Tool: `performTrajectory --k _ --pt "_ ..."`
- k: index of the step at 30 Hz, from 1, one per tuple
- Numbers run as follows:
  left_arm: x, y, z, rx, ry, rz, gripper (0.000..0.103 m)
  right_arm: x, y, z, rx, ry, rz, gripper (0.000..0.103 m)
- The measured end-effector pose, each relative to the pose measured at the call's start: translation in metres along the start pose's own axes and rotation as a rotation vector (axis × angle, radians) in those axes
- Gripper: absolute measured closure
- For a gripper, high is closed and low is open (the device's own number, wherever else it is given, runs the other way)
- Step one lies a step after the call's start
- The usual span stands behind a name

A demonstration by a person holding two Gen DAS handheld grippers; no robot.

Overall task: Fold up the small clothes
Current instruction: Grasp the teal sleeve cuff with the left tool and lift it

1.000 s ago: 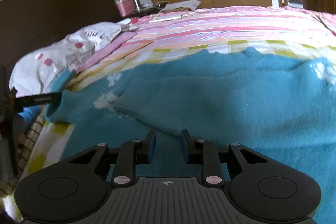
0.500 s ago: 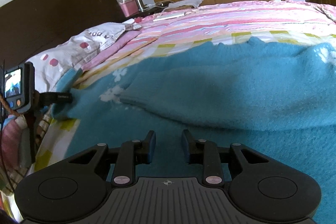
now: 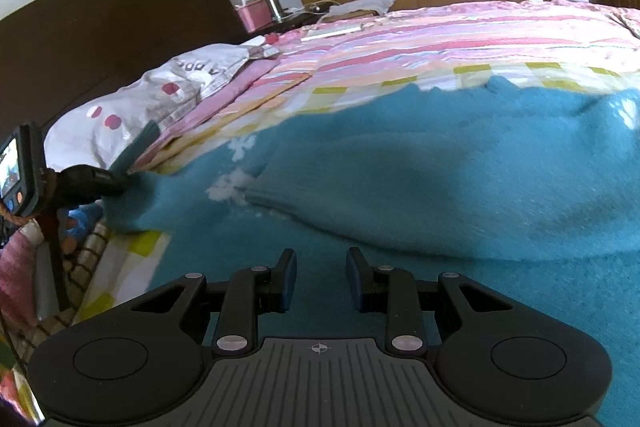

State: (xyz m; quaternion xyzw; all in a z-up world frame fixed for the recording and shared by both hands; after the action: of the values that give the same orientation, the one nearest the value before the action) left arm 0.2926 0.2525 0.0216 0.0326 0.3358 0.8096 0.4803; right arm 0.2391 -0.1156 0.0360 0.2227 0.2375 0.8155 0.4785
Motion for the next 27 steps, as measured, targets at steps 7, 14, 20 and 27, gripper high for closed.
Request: performTrajectory --k 7,14,20,27 --pt "-0.025 0.043 -0.034 0.021 -0.083 -0.176 0.088 0.016 -0.008 0.021 -0.004 -0.007 0.083 0.075" --pt "-0.009 0.061 -0.047 0.033 0.059 -0.240 0.088 0.047 -0.038 0.063 -0.001 -0.027 0.210 0.069" --pt "0.008 0.063 -0.046 0.028 0.128 -0.260 0.088 0.090 -0.071 0.098 -0.005 -0.016 0.318 0.068" --pt "0.010 0.064 -0.053 0.035 0.099 -0.279 0.088 0.115 -0.131 0.118 0.136 -0.152 0.427 0.056"
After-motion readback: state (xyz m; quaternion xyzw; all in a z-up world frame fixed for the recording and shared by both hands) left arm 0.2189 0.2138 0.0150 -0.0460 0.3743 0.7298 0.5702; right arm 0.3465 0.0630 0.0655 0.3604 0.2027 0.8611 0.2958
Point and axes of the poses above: each gripper's, at about its wrist camera, not at the fingertips, and y roughly against the way its jaws point, x to its left, z to its top, the point moved 1 cm from there along -y, roughly the way its jaws point, and after that the axes turned 12 degrees about y, right-handed, at the moved point
